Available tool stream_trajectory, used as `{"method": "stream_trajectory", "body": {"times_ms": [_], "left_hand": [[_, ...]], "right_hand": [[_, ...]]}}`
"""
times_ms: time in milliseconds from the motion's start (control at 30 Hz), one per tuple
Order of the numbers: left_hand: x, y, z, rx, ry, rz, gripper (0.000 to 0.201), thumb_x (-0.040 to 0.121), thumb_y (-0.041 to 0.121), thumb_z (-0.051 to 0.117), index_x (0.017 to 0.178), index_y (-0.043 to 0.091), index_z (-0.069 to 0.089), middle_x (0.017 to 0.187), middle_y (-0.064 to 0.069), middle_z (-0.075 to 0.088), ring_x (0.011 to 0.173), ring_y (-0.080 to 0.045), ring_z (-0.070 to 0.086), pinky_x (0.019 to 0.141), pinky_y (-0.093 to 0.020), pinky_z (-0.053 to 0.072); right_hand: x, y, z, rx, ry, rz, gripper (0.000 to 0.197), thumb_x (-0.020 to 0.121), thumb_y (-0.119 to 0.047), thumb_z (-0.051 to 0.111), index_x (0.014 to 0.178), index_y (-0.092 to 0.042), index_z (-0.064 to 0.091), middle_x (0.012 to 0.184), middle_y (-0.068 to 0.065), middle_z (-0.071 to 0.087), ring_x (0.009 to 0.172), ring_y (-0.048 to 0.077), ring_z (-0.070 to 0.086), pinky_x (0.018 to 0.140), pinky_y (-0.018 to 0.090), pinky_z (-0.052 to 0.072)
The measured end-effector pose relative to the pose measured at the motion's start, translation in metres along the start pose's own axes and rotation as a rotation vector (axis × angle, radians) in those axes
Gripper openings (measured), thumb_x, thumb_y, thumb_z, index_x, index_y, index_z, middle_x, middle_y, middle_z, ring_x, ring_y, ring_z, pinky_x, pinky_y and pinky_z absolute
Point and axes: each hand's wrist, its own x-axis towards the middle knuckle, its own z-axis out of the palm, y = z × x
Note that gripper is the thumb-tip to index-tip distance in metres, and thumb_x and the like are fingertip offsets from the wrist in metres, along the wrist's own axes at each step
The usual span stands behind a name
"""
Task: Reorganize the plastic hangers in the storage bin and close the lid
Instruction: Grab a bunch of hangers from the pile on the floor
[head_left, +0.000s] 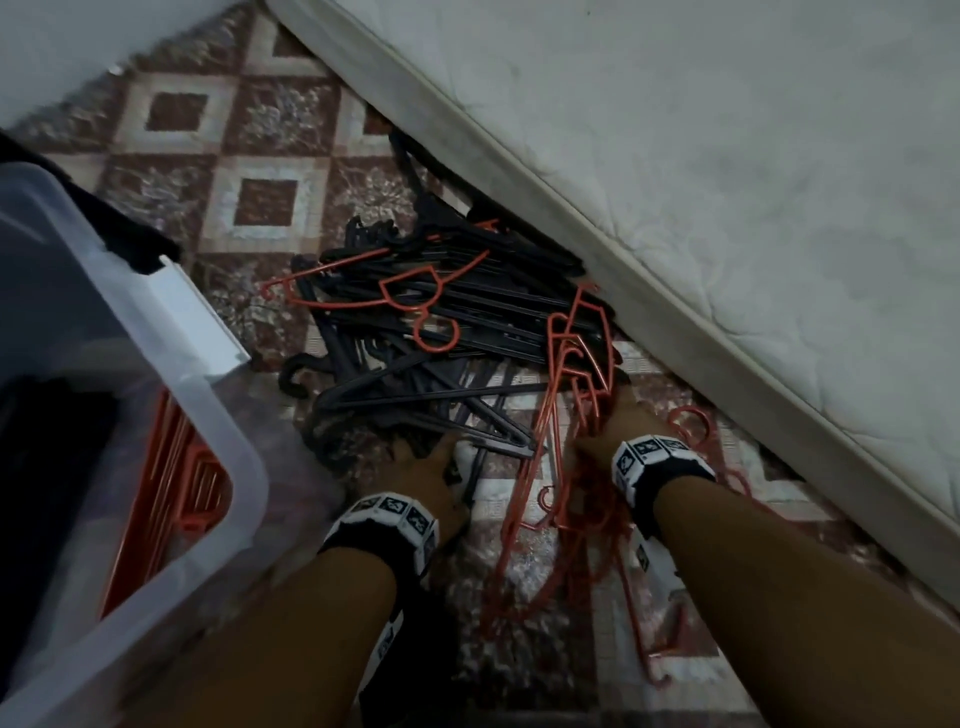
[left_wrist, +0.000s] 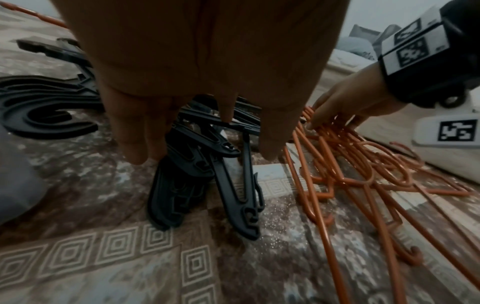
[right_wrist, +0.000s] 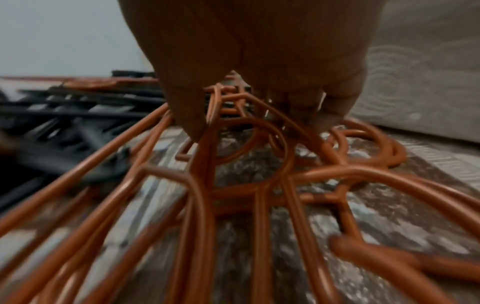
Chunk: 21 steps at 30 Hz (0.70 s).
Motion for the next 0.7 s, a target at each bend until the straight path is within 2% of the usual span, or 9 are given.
{"method": "stream_trajectory", "body": {"times_ms": [100,200,300,400,500,600,633,667,700], "left_hand": [[-0.004,0.003,-0.001,0.033,-0.025,0.030,0.092,0.077,0.066,0.057,0.146,0.055,-0.002,0.151,-0.024,0.019,0.121,-0.049,0.046,0.093,-0.050,0.050],[-0.011,0.006,0.002,0.000,-0.081,0.108,0.079,0.082,0.060,0.059,0.145,0.053,0.011,0.147,-0.015,0.026,0.126,-0.048,0.037,0.100,-0.053,0.044],[-0.014,0.007,0.003,-0.001,-0.097,0.194,0.071,0.086,0.056,0.056,0.144,0.053,0.015,0.138,-0.014,0.036,0.124,-0.044,0.037,0.109,-0.055,0.033],[-0.015,0.006,0.002,0.017,-0.117,0.232,0.069,0.087,0.053,0.052,0.147,0.051,0.017,0.143,-0.015,0.035,0.128,-0.045,0.035,0.110,-0.054,0.032],[-0.017,0.005,0.008,0.012,-0.093,0.300,0.065,0.088,0.049,0.054,0.147,0.047,0.027,0.153,-0.006,0.028,0.134,-0.040,0.034,0.106,-0.053,0.039],[-0.019,0.010,0.017,-0.102,-0.181,0.393,0.071,0.091,0.039,0.054,0.150,0.047,0.014,0.160,-0.001,0.017,0.134,-0.039,0.039,0.100,-0.049,0.046],[-0.021,0.011,0.019,-0.126,-0.183,0.398,0.069,0.093,0.038,0.052,0.151,0.045,0.014,0.161,0.000,0.018,0.130,-0.038,0.044,0.097,-0.048,0.048],[-0.023,0.012,0.020,-0.150,-0.136,0.394,0.064,0.094,0.038,0.050,0.150,0.043,0.020,0.158,-0.001,0.027,0.122,-0.034,0.052,0.093,-0.044,0.050],[-0.026,0.011,0.021,-0.182,-0.040,0.384,0.055,0.094,0.038,0.048,0.146,0.041,0.029,0.148,0.000,0.043,0.109,-0.027,0.059,0.089,-0.039,0.052]], "right_hand": [[0.003,0.001,-0.018,0.104,0.065,-0.004,0.093,0.075,-0.051,0.073,0.145,-0.009,0.028,0.133,0.018,0.055,0.114,0.037,0.058,0.093,0.042,0.050],[0.000,-0.007,-0.046,0.145,0.177,-0.083,0.086,0.071,-0.056,0.070,0.140,-0.019,0.035,0.125,0.015,0.062,0.105,0.037,0.063,0.091,0.047,0.052],[-0.007,-0.028,-0.075,-0.031,0.302,-0.180,0.064,0.068,-0.055,0.068,0.118,-0.023,0.044,0.105,0.009,0.066,0.091,0.033,0.065,0.083,0.045,0.054],[-0.008,-0.059,-0.099,-0.178,0.459,-0.303,0.060,0.067,-0.052,0.069,0.112,-0.020,0.048,0.099,0.011,0.066,0.088,0.034,0.065,0.078,0.044,0.055],[-0.003,-0.099,-0.111,-0.227,0.508,-0.484,0.062,0.069,-0.049,0.068,0.120,-0.019,0.049,0.109,0.013,0.064,0.098,0.037,0.062,0.083,0.044,0.052],[0.000,-0.142,-0.105,-0.313,0.390,-0.629,0.084,0.073,-0.051,0.070,0.144,-0.023,0.035,0.133,0.013,0.053,0.120,0.036,0.052,0.102,0.048,0.042],[0.000,-0.154,-0.101,-0.341,0.335,-0.654,0.095,0.073,-0.054,0.072,0.150,-0.026,0.026,0.143,0.011,0.045,0.127,0.035,0.045,0.107,0.049,0.035],[0.000,-0.162,-0.098,-0.348,0.295,-0.673,0.103,0.071,-0.058,0.074,0.153,-0.028,0.020,0.149,0.008,0.038,0.134,0.034,0.039,0.111,0.051,0.029],[-0.001,-0.166,-0.095,-0.321,0.282,-0.691,0.105,0.070,-0.061,0.074,0.154,-0.030,0.018,0.153,0.005,0.034,0.138,0.031,0.035,0.114,0.052,0.026]]}}
